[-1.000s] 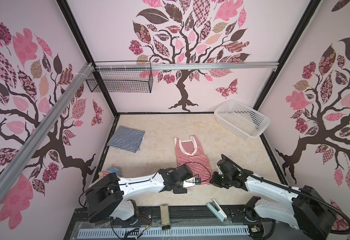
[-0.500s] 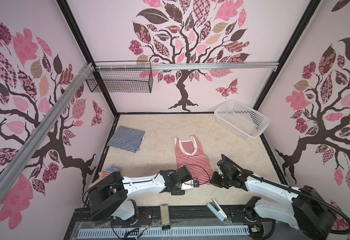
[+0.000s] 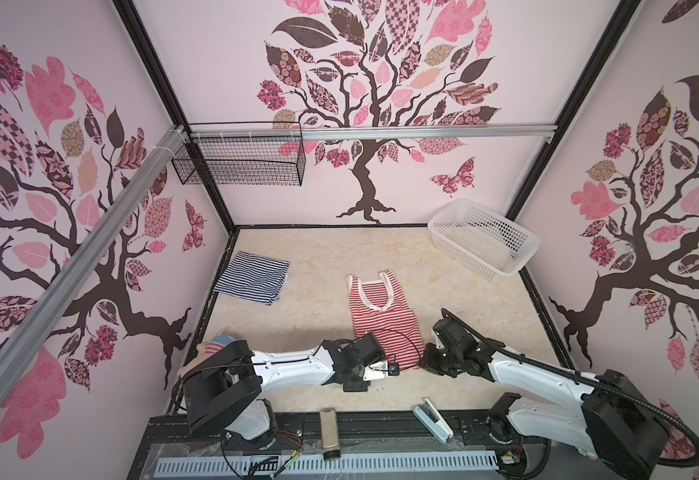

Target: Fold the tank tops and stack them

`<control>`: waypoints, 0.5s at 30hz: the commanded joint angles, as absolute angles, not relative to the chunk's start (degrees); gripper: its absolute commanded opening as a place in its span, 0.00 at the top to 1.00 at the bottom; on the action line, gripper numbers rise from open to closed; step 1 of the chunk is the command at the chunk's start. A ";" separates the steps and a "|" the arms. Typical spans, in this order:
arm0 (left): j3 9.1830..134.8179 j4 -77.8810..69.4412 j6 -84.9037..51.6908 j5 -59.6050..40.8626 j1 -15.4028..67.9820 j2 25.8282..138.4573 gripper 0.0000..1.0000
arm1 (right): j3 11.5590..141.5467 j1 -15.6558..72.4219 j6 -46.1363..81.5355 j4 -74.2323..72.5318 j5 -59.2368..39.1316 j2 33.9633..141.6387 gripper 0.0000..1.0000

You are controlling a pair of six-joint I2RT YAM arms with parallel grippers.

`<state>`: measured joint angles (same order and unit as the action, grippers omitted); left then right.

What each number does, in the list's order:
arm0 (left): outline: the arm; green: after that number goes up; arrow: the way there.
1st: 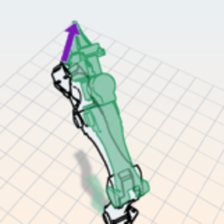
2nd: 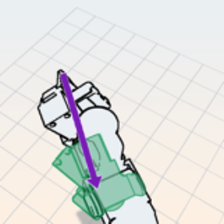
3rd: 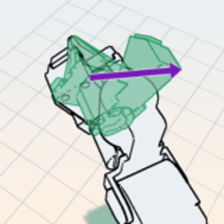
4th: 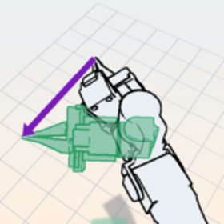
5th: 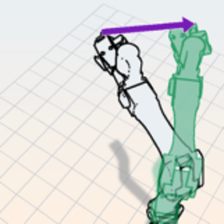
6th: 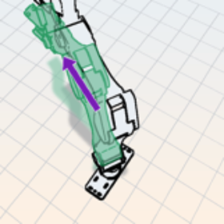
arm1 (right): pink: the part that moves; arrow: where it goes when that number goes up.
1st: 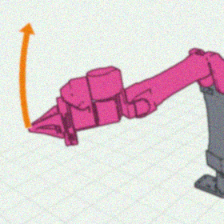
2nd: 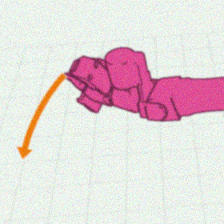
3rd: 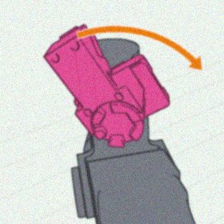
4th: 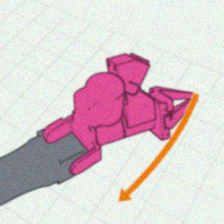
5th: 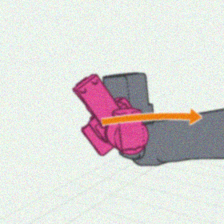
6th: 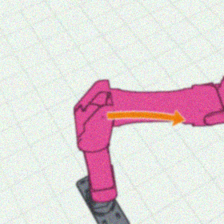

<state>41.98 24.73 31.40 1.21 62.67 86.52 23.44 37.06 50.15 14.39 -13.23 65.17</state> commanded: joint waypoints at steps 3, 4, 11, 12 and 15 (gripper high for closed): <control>43.16 27.31 31.41 0.00 62.75 90.04 0.75 | 24.23 37.18 50.27 16.23 -12.46 64.22 1.00; 43.30 27.54 31.55 -0.17 62.75 90.24 0.75 | 24.39 37.18 50.19 16.42 -12.40 64.05 1.00; 45.41 31.68 32.18 -3.70 62.23 90.85 1.00 | 24.96 37.05 49.75 17.66 -12.05 62.74 1.00; 45.93 32.59 32.26 -4.32 62.14 90.43 1.00 | 25.14 37.05 49.76 17.82 -11.99 62.19 1.00; 47.47 34.86 31.44 -6.16 62.05 88.46 1.00 | 25.81 36.91 49.83 19.09 -11.32 60.10 1.00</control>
